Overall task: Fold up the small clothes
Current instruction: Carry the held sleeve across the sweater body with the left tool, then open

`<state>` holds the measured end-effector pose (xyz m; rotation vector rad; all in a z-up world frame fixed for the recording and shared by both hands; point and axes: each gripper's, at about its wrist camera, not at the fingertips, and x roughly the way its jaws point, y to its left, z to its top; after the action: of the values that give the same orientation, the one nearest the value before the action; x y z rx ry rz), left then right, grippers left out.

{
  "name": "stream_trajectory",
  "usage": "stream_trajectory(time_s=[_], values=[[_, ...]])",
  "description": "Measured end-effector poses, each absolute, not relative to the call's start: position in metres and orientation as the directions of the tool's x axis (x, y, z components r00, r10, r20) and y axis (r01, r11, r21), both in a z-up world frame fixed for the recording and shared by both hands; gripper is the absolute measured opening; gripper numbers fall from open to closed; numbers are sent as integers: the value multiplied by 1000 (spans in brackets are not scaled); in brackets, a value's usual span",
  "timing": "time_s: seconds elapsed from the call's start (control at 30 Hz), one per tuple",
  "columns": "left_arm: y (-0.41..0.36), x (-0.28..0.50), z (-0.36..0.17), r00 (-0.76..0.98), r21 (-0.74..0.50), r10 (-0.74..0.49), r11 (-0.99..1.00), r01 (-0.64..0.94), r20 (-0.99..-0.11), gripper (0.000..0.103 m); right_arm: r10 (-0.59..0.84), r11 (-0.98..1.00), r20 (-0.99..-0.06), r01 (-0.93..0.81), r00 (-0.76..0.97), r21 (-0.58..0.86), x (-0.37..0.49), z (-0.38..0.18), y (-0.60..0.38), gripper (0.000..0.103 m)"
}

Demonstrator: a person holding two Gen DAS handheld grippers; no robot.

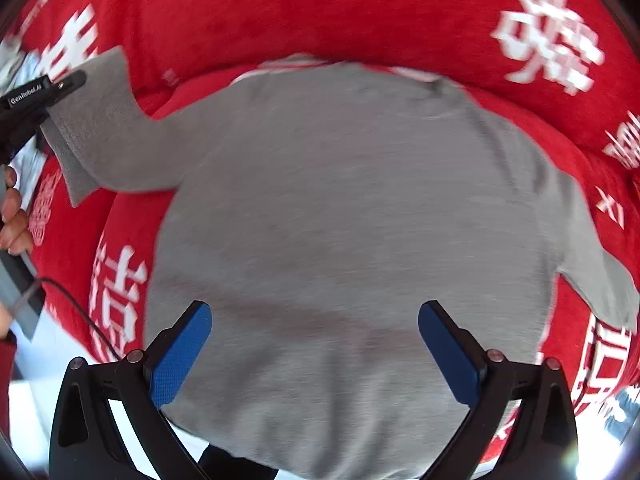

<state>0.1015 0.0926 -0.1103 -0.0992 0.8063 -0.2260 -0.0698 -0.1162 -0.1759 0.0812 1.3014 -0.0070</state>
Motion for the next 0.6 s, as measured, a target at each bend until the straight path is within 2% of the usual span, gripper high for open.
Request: stream_trajectory(time_s=[0.1,0.23,0.4,0.6], values=[[10,99,-125,611,-170,-335,934,313,-717,6,9,989,-956,138,294,51,-76,-171,-158,103],[-79,91,-173,485,-158,-364,896,414,-795,6,-38,970,-954,240,296,35,-91,-177,-214,103],[-111,88,-226,344,-101,-273,891,442,-898,7,-76,945,-964,326,256,12,-107,-197,-266,103],[-80,70,-197,333,-109,-287,879,463,-898,7,-78,942,-961,335,265,16,-94,-201,-274,103]])
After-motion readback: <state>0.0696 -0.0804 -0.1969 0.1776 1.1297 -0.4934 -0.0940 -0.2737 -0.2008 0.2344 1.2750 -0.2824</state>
